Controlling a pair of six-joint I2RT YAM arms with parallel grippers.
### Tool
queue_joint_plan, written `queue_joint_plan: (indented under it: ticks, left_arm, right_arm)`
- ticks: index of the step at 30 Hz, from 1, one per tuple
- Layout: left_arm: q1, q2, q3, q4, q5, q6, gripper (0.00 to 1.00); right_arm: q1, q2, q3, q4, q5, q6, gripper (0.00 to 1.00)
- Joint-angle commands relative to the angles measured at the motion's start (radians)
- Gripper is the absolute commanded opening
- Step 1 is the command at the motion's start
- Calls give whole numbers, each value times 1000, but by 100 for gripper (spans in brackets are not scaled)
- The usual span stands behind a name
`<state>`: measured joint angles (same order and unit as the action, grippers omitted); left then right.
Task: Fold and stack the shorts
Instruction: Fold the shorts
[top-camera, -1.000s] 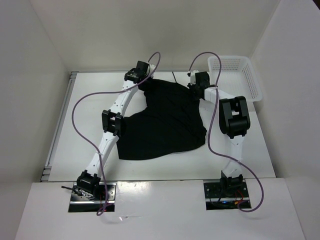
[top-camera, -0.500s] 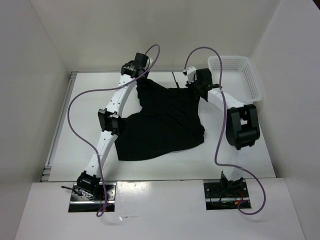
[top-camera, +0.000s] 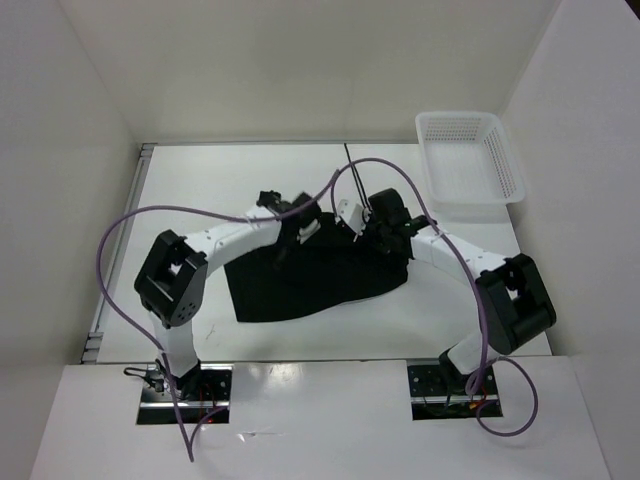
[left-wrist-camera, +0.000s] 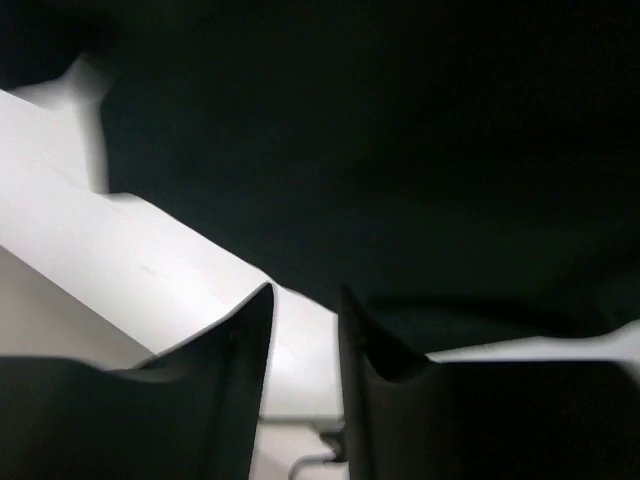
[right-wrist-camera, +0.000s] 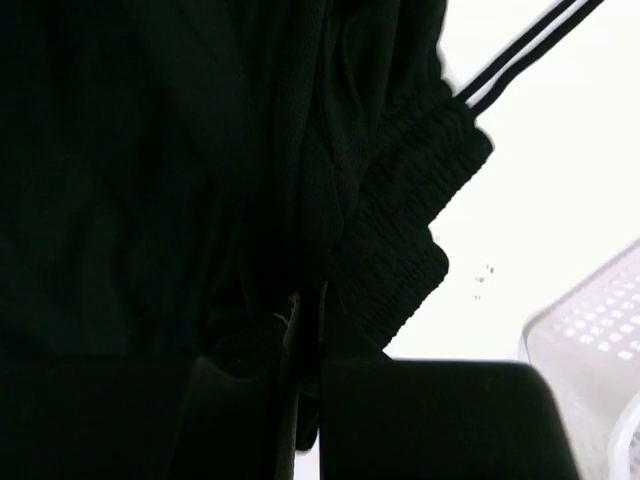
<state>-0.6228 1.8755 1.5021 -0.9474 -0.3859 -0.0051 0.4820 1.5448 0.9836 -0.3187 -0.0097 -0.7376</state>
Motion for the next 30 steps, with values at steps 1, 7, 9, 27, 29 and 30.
queue_joint_plan:
  ticks: [1, 7, 9, 27, 29, 30]
  left_arm:
    - [-41, -82, -172, 54, -33, 5, 42]
    - [-52, -162, -188, -10, 94, 5, 59]
    - [-5, -196, -140, 2, 104, 5, 59]
    - [370, 72, 73, 275, 419, 5, 77]
    - [370, 92, 73, 288, 429, 5, 77]
    - [370, 93, 73, 298, 418, 5, 77]
  right_arm:
    - [6, -95, -48, -5, 24, -65, 0]
    - [33, -150, -108, -5, -10, -52, 0]
    - [33, -182, -134, -5, -10, -43, 0]
    - [33, -247, -211, 36, -115, 24, 0]
    - [33, -238, -211, 36, -105, 24, 0]
    - [33, -238, -211, 36, -105, 24, 0]
